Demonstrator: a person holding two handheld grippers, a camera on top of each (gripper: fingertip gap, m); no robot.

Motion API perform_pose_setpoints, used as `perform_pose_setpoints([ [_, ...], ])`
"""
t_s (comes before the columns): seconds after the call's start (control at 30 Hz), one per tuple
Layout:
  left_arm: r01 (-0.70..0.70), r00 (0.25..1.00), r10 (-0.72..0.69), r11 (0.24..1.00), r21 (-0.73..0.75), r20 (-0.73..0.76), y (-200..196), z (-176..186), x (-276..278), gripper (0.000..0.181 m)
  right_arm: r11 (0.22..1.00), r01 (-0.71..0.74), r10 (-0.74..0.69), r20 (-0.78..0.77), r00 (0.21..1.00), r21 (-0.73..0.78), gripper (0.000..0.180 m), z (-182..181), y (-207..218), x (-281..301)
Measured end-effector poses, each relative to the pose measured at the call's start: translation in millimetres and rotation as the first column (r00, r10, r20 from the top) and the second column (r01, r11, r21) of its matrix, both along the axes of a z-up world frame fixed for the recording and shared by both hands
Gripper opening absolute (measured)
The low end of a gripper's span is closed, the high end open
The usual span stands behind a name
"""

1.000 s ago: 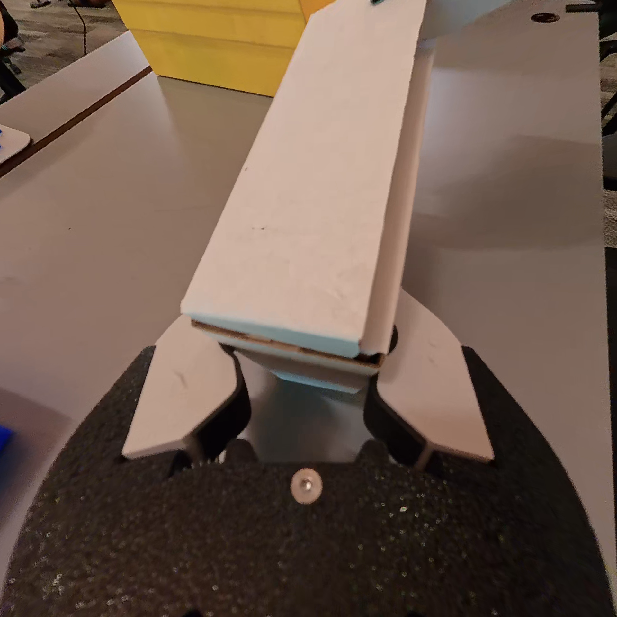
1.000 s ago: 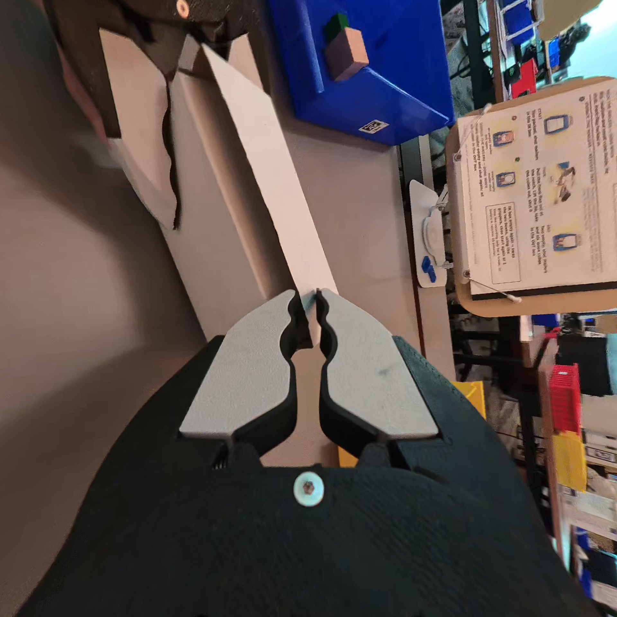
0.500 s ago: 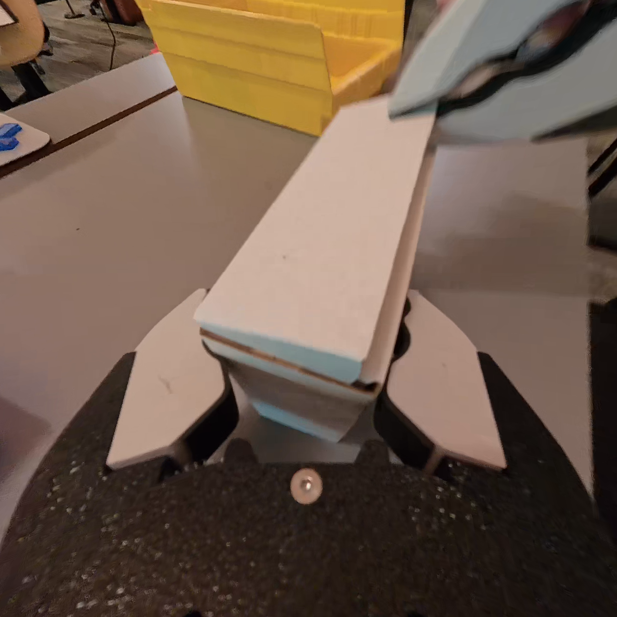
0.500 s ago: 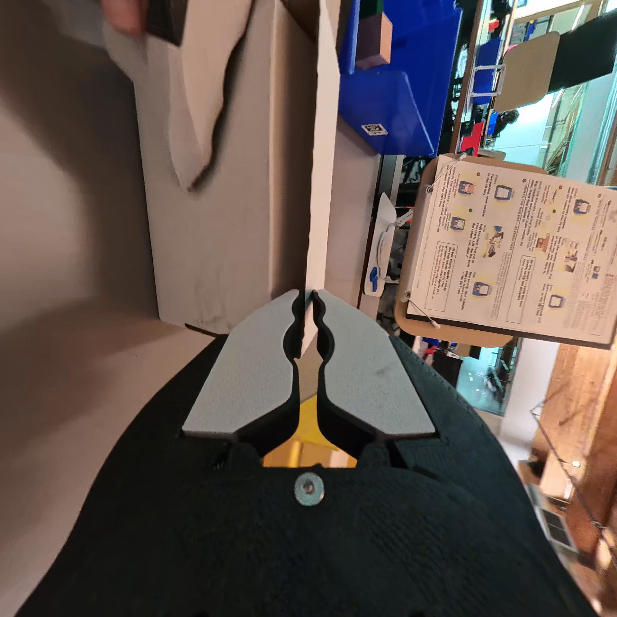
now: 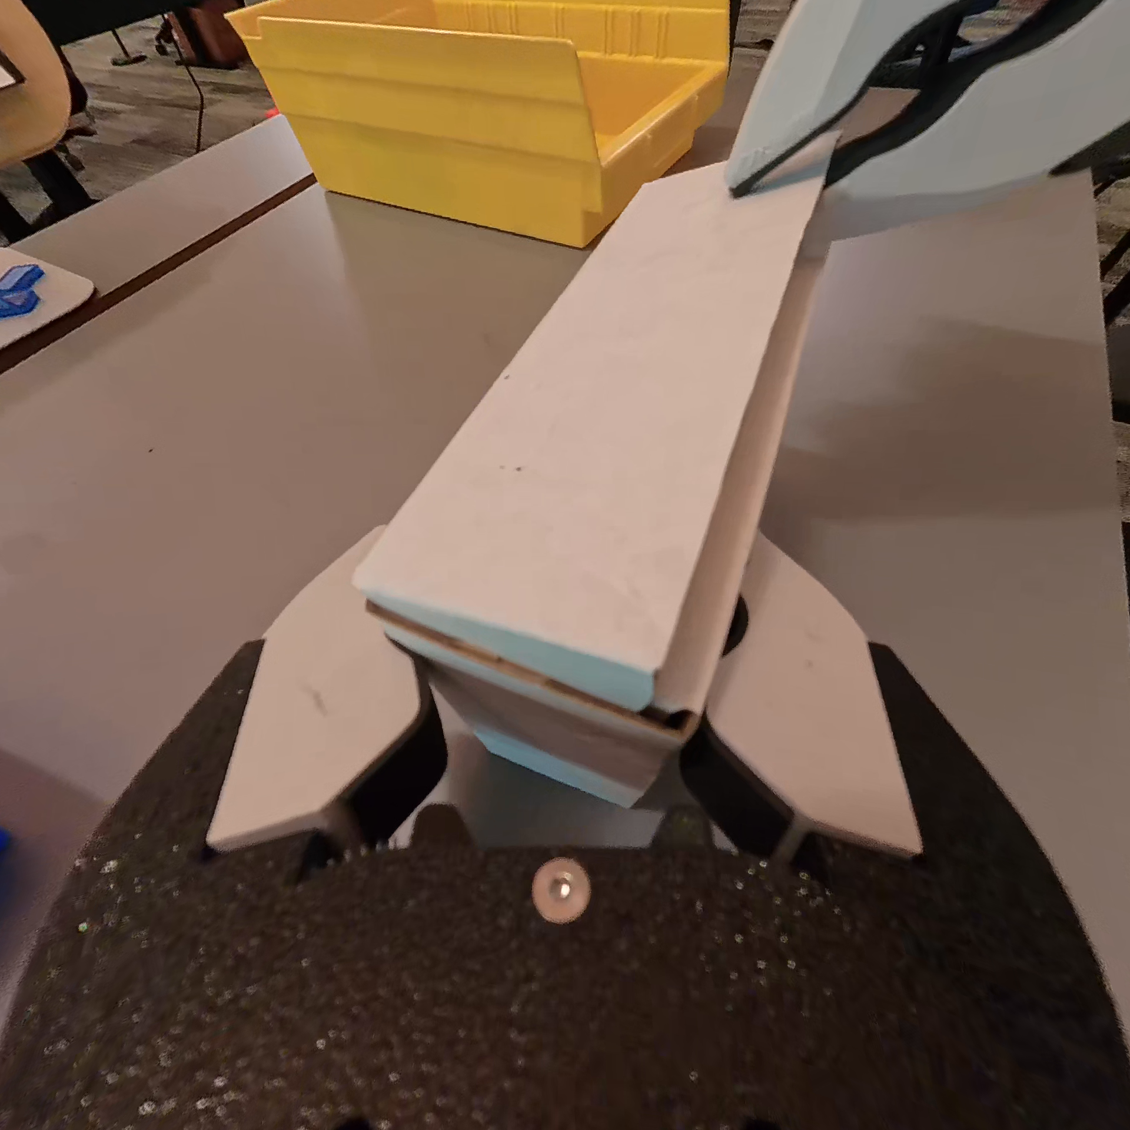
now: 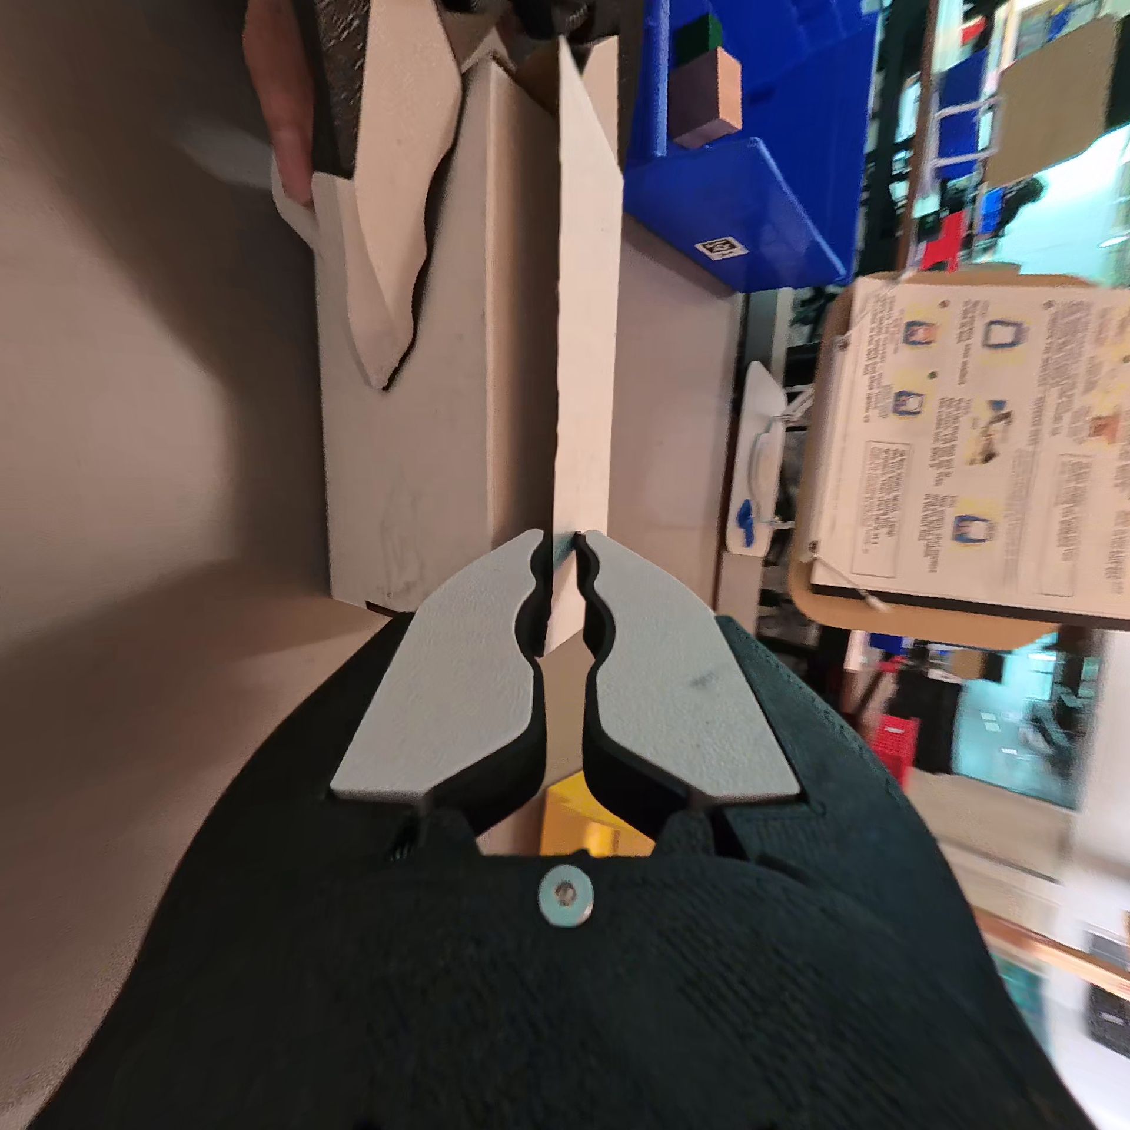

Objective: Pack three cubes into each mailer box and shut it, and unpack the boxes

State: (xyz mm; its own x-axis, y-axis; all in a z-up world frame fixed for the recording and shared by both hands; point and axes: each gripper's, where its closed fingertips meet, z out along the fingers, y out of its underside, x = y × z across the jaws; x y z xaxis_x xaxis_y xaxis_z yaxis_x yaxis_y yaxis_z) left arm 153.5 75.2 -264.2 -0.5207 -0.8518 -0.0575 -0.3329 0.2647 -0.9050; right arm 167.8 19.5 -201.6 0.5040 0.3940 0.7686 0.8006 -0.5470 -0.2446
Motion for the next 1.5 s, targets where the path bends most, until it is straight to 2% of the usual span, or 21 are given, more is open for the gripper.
perform_pose_setpoints([
  [0.1, -0.005, 1.0, 0.005, 1.0, 0.001, -0.006, 0, -1, 0, 0.096, 1.0, 0.019, -0.018, -0.095, 0.995, 0.018, 0.007, 6, 2, 1],
  [0.43, -0.038, 0.999, 0.038, 0.999, -0.017, -0.03, 4, -2, 2, 0.094, 0.991, 0.094, -0.07, -0.227, 0.971, 0.099, 0.008, 12, 11, 9],
  [0.47, -0.036, 0.999, 0.036, 0.999, -0.012, -0.028, 4, -2, 2, 0.095, 0.992, 0.088, -0.069, -0.205, 0.976, 0.087, 0.009, 9, 10, 9],
  [0.53, -0.03, 0.999, 0.03, 1.0, 0.007, -0.02, 1, -2, 3, 0.095, 0.998, 0.02, -0.016, -0.06, 0.998, 0.063, 0.014, 8, 7, 9],
  [0.6, -0.032, 0.999, 0.033, 0.999, 0.016, -0.02, 1, -3, 4, 0.095, 0.998, 0.044, -0.047, 0.074, 0.996, 0.04, 0.024, 10, 0, 22],
  [0.77, -0.024, 1.0, 0.024, 0.999, 0.023, -0.018, -1, -4, 5, 0.094, 0.999, 0.026, -0.029, 0.073, 0.997, 0.039, 0.028, 9, -11, 31],
  [0.87, -0.03, 0.999, 0.031, 0.999, 0.025, -0.017, 0, -4, 5, 0.094, 0.999, -0.031, 0.038, 0.174, 0.984, -0.045, 0.011, 0, -12, 30],
  [0.93, -0.037, 0.999, 0.038, 0.999, 0.028, -0.016, 0, -4, 6, 0.093, 0.996, -0.012, 0.031, 0.208, 0.978, -0.089, 0.006, -2, -11, 33],
  [1.0, -0.034, 0.999, 0.034, 0.999, 0.03, -0.014, 0, -4, 5, 0.093, 0.995, 0.026, -0.015, 0.118, 0.993, -0.091, 0.006, -1, -11, 34],
  [1.1, -0.024, 1.0, 0.025, 0.999, 0.031, -0.013, 0, -4, 5, 0.093, 0.993, 0.089, -0.101, -0.185, 0.978, -0.073, 0.009, 2, -10, 30],
  [1.17, -0.042, 0.999, 0.043, 0.998, 0.037, -0.013, 1, -4, 7, 0.093, 0.991, 0.113, -0.126, -0.246, 0.961, -0.068, 0.01, 2, -9, 34],
  [1.27, -0.059, 0.998, 0.06, 0.998, 0.035, -0.014, 3, -4, 8, 0.093, 0.988, 0.142, -0.15, -0.189, 0.97, -0.051, 0.01, 1, -6, 40],
  [1.33, -0.057, 0.998, 0.058, 0.998, 0.032, -0.015, 3, -4, 8, 0.093, 0.993, 0.117, -0.118, -0.057, 0.991, -0.018, 0.016, 4, -3, 40],
  [1.4, -0.048, 0.999, 0.049, 0.998, 0.037, -0.013, 1, -4, 8, 0.094, 0.999, -0.02, 0.014, 0.12, 0.993, 0.049, 0.03, 11, 11, 24],
  [1.43, -0.049, 0.999, 0.05, 0.998, 0.036, -0.013, 1, -4, 9, 0.094, 0.99, -0.104, 0.087, 0.17, 0.982, 0.097, 0.03, 16, 21, 7],
  [1.5, -0.049, 0.999, 0.05, 0.998, 0.036, -0.012, 1, -4, 9, 0.094, 0.977, -0.168, 0.142, 0.186, 0.972, 0.13, 0.027, 16, 35, -17],
])
